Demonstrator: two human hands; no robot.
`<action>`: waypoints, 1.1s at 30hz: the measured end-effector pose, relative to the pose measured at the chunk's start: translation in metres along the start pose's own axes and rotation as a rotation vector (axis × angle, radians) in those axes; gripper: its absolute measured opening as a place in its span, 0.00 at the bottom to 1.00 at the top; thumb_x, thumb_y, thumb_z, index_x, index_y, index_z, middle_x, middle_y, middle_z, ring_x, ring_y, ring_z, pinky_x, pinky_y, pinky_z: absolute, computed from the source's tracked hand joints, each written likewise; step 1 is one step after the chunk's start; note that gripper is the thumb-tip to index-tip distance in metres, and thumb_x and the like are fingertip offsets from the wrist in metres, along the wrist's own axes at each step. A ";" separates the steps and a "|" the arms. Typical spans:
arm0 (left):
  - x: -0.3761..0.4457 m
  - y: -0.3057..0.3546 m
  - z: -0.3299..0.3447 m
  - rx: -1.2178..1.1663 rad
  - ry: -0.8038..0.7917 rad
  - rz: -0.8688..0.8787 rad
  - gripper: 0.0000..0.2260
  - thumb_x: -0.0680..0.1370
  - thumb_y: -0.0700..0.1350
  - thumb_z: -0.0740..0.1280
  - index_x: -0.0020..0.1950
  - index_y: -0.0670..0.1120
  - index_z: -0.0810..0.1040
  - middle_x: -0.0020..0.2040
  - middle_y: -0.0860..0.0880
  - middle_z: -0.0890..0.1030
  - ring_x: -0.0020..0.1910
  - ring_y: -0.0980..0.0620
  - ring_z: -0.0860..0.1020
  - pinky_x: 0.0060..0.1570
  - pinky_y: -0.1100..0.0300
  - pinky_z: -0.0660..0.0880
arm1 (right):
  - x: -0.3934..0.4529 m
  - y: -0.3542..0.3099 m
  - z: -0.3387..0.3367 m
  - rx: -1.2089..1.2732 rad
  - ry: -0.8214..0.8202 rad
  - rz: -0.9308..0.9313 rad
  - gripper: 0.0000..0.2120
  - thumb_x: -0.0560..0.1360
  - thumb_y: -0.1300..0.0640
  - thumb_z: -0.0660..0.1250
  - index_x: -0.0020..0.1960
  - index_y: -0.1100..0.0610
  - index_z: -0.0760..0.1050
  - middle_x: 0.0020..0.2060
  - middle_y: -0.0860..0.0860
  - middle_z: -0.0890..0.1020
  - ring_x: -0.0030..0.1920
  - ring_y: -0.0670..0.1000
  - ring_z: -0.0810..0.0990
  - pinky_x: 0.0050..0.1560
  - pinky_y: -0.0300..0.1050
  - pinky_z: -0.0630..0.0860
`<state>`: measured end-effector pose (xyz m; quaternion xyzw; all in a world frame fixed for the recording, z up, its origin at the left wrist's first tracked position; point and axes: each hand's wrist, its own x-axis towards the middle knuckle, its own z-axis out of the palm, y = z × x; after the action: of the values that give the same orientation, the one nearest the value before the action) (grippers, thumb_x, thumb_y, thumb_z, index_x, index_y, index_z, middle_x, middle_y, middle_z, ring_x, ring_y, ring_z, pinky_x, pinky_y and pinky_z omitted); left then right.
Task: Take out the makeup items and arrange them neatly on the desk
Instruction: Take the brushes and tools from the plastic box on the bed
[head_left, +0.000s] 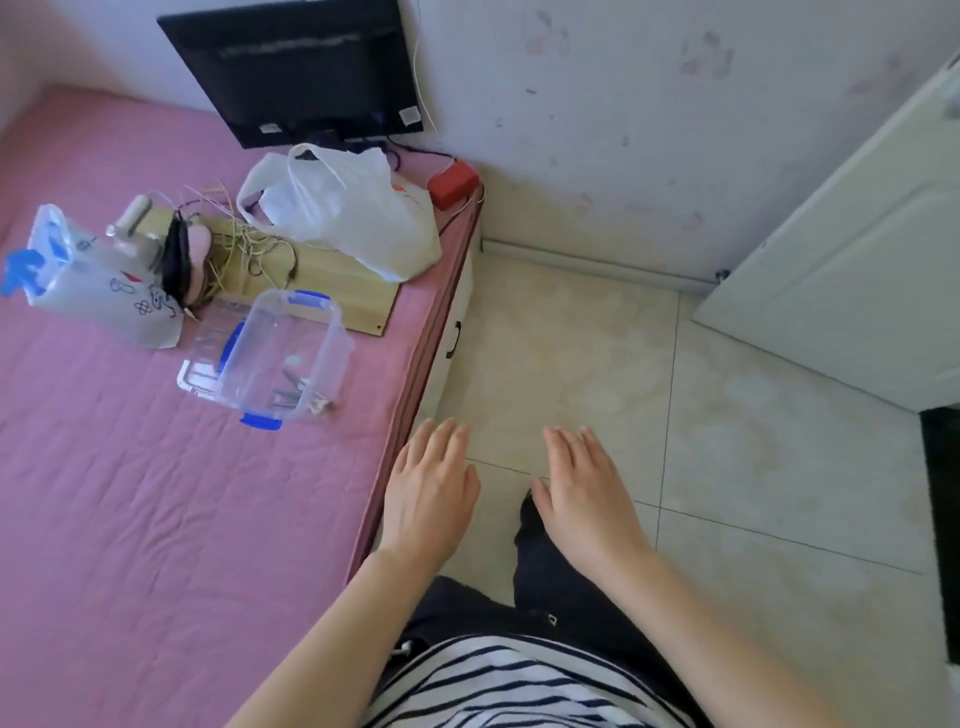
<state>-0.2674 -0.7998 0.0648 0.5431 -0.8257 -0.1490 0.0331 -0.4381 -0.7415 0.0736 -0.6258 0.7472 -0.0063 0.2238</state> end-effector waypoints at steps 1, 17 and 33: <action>0.006 0.008 0.001 -0.009 0.005 -0.032 0.18 0.76 0.42 0.65 0.66 0.42 0.73 0.65 0.46 0.76 0.69 0.44 0.69 0.65 0.50 0.70 | 0.008 0.007 -0.007 -0.009 -0.011 -0.028 0.28 0.81 0.48 0.54 0.76 0.60 0.53 0.75 0.54 0.61 0.77 0.59 0.52 0.76 0.50 0.54; 0.091 0.024 0.003 -0.033 0.028 -0.369 0.16 0.77 0.43 0.64 0.64 0.43 0.75 0.64 0.47 0.77 0.67 0.46 0.70 0.65 0.52 0.69 | 0.163 0.033 -0.069 -0.101 -0.126 -0.339 0.29 0.82 0.47 0.51 0.77 0.60 0.51 0.75 0.55 0.59 0.77 0.57 0.49 0.76 0.49 0.49; 0.181 -0.104 -0.018 -0.219 0.166 -0.804 0.19 0.76 0.39 0.67 0.67 0.37 0.73 0.65 0.42 0.76 0.68 0.41 0.70 0.66 0.49 0.69 | 0.334 -0.108 -0.062 -0.274 -0.238 -0.725 0.28 0.82 0.49 0.52 0.77 0.60 0.51 0.76 0.56 0.58 0.77 0.56 0.48 0.75 0.48 0.47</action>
<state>-0.2450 -1.0063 0.0332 0.8253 -0.5220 -0.1928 0.0961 -0.3982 -1.0953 0.0517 -0.8692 0.4407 0.0871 0.2064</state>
